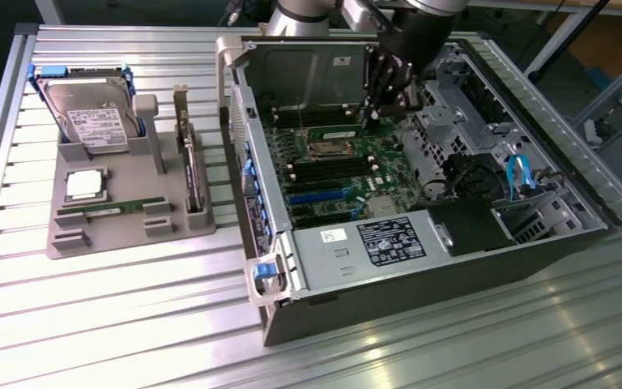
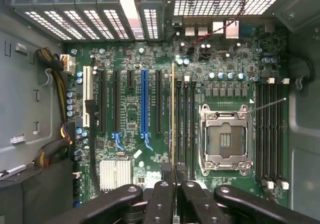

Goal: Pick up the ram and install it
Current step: 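Insert the ram into the slot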

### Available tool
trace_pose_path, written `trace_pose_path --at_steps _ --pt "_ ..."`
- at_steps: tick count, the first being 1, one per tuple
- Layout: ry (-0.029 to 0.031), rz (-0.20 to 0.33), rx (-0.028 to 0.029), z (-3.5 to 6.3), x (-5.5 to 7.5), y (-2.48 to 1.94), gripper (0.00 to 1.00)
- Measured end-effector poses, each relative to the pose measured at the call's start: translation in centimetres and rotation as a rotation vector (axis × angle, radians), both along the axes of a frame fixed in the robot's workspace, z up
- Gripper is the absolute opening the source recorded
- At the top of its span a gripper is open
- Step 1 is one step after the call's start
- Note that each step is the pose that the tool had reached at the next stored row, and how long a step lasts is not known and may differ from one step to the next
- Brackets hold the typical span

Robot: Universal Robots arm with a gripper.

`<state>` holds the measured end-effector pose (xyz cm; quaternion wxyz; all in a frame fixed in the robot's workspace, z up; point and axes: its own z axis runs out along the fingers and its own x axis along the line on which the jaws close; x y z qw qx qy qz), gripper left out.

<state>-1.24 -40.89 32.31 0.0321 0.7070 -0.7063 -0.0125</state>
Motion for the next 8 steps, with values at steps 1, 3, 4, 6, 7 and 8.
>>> trace_pose_path --at_steps 1,3,4,6,7,8 --pt "0.0 0.0 -0.001 -0.18 0.0 0.0 0.12" --pt "0.0 0.0 -0.0031 -0.51 0.0 0.0 0.12" --pt "0.0 0.0 -0.0049 -0.77 0.0 0.0 0.12" --pt "0.0 0.0 -0.0075 -1.05 0.0 0.0 0.12" --pt "0.0 0.0 -0.009 -1.22 0.0 0.0 0.12" --pt "0.0 0.0 -0.0107 -1.38 0.0 0.0 0.12"
